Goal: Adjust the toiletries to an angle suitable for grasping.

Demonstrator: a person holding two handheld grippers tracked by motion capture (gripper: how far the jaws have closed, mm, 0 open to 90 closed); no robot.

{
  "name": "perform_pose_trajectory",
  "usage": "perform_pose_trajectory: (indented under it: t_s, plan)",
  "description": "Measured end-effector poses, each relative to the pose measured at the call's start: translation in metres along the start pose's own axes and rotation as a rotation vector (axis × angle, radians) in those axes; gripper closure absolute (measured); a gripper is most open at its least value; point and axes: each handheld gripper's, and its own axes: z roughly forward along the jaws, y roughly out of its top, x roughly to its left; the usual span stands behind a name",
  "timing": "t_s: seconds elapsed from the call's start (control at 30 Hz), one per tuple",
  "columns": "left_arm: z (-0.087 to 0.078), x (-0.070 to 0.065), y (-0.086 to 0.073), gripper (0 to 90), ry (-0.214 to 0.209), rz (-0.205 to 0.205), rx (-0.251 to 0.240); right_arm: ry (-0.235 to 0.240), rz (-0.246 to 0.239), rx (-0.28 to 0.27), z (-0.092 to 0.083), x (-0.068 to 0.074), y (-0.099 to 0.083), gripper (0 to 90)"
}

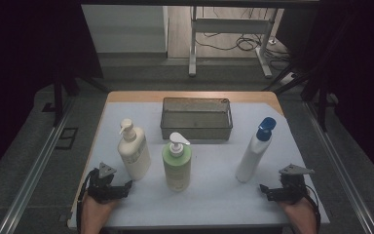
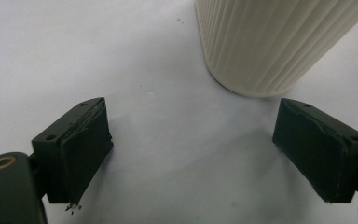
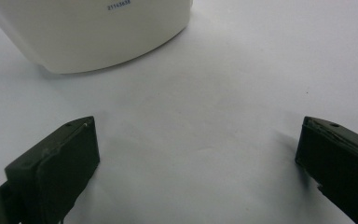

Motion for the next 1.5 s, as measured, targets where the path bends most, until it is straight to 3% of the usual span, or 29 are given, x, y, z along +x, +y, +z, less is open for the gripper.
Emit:
perform_pose_trajectory:
  t_s: [0.73, 0.87, 0.9, 1.2, 1.37, 1.5]
  plan:
    - [0.0, 0.0, 0.0, 10.9, 0.001, -0.001, -0.002, 0.002, 0.001, 0.004, 0.0, -0.001, 0.001, 0.1]
    - [0.0, 0.0, 0.0, 10.9, 0.001, -0.001, -0.001, -0.001, 0.007, 0.002, -0.001, -0.001, 0.001, 2.3]
    - [0.0, 0.0, 0.0, 10.9, 0.001, -0.001, -0.001, -0.003, 0.009, 0.0, -0.004, -0.001, 0.002, 8.6]
    - [0.0, 0.0, 0.0, 10.8, 0.0, -0.001, -0.001, 0.037, -0.003, -0.023, -0.017, 0.004, 0.004, 19.7]
    - [0.0, 0.0, 0.0, 10.8, 0.0, -0.001, -0.001, 0.07, -0.014, -0.027, -0.022, 0.009, 0.008, 18.6]
    - [0.0, 0.0, 0.0, 10.8, 0.001, -0.001, -0.001, 0.088, -0.024, 0.002, -0.023, 0.013, 0.012, 13.1]
